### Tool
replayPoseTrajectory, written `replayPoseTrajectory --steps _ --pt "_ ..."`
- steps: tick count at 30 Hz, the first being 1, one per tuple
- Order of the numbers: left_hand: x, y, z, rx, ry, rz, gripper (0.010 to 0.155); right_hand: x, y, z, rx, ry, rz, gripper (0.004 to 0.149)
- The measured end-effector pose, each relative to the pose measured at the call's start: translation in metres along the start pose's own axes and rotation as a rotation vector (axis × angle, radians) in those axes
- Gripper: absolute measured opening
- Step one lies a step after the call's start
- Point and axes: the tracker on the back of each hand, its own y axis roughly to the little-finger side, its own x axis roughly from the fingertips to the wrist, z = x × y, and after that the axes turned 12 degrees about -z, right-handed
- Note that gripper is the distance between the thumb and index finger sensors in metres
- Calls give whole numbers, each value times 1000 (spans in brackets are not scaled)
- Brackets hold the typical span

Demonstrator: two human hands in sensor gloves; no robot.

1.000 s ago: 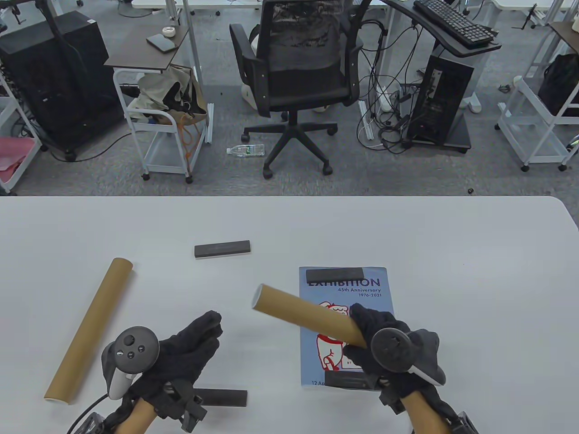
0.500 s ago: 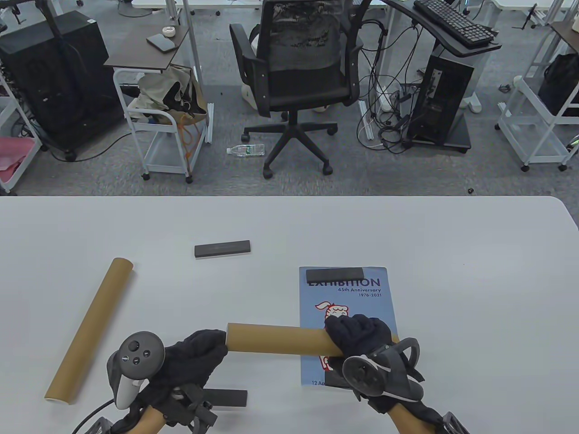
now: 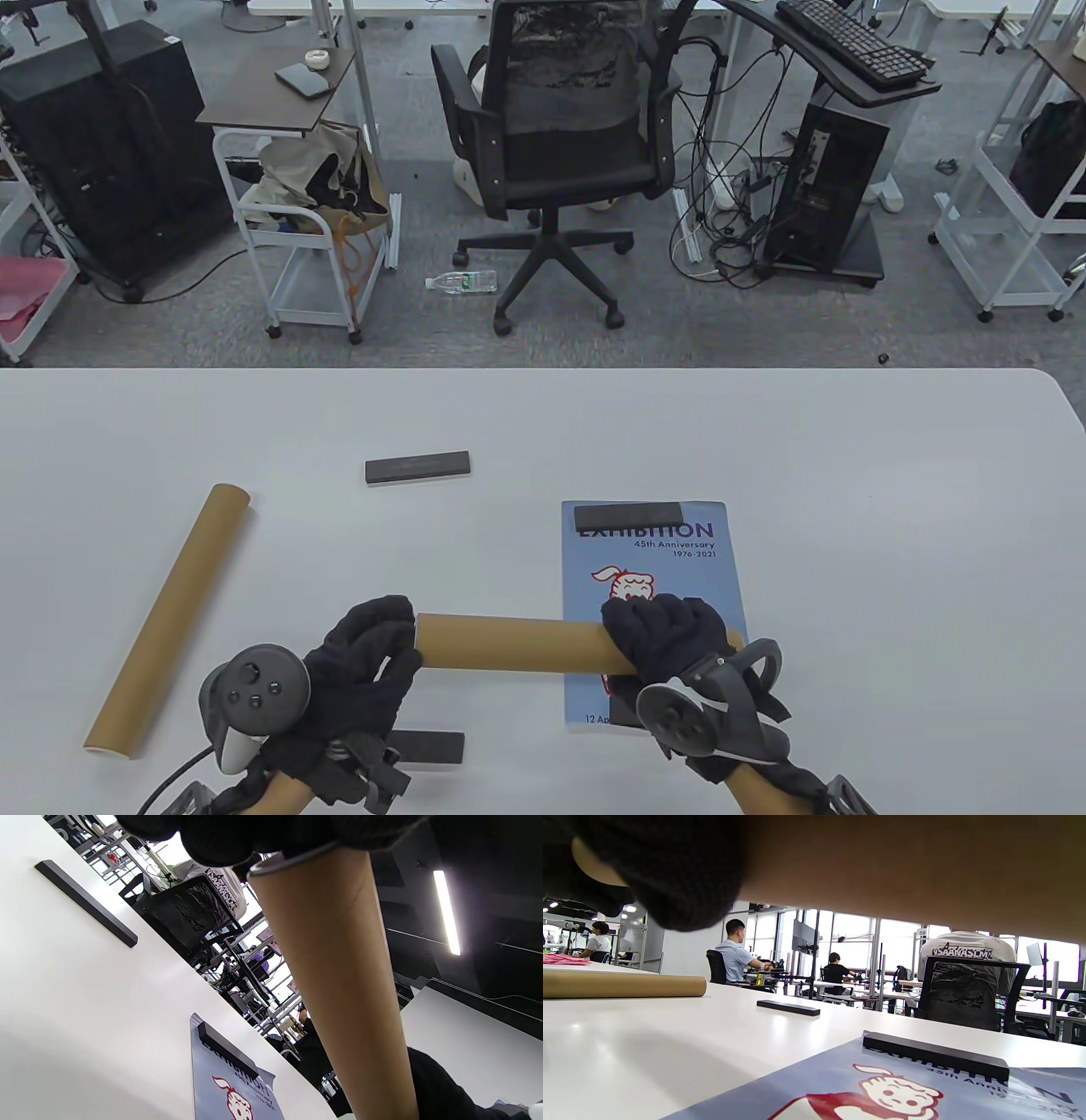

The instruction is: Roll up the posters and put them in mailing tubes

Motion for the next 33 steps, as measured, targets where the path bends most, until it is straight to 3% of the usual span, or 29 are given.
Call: replayPoseTrajectory --steps 7,18,22,26,33 --pt "-3 10 2 121 69 -102 42 0 1 -1 19 -15 -9 84" --pt "-7 40 9 474 247 -474 42 7 -19 5 210 150 28 83" --pt "-7 39 8 431 240 -446 42 8 -21 3 214 153 43 83" --pt "-6 28 6 304 135 -340 43 7 -20 1 187 133 39 83" --pt "-7 32 8 314 169 -370 43 4 -17 -1 177 85 29 83"
